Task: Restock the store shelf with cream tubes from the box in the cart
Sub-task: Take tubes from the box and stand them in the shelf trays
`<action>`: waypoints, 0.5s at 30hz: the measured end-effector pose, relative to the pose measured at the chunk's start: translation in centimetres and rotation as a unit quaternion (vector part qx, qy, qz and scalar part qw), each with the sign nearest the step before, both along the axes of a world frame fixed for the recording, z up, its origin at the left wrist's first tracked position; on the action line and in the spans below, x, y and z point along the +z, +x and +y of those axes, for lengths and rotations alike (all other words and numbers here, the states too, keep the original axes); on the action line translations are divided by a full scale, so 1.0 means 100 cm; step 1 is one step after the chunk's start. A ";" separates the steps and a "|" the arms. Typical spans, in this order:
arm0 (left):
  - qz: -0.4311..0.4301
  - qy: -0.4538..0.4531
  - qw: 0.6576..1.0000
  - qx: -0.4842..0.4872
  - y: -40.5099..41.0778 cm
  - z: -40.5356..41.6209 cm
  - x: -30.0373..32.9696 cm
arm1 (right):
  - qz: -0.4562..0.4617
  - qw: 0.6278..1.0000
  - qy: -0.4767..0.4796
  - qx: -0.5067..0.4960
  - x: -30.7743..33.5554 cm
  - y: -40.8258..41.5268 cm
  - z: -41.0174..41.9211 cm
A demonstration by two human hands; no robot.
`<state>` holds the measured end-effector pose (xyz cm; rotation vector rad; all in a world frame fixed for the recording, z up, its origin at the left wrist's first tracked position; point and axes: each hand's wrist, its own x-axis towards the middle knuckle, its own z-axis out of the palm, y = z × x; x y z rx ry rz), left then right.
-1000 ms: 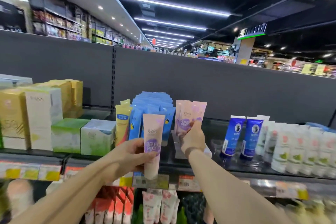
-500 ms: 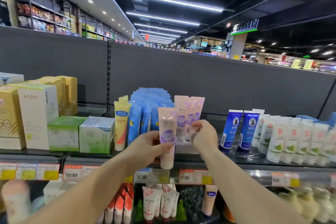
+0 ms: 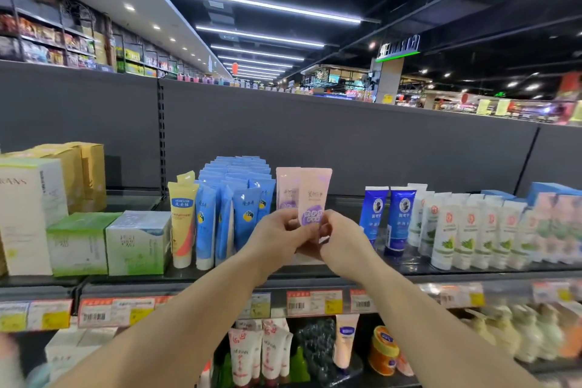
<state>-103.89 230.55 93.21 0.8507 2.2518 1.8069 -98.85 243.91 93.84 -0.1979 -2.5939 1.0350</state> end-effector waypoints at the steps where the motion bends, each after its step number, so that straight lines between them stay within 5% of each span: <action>1: 0.025 -0.014 1.000 0.000 0.000 -0.001 0.000 | 0.019 0.999 -0.024 -0.014 0.001 -0.003 0.002; 7: 0.241 -0.296 0.924 0.023 0.004 -0.013 -0.027 | 0.070 0.989 -0.069 -0.111 0.004 -0.043 0.014; 15: 0.247 -0.326 0.913 -0.004 -0.007 -0.021 -0.041 | -0.014 0.986 -0.022 -0.162 -0.021 -0.084 0.021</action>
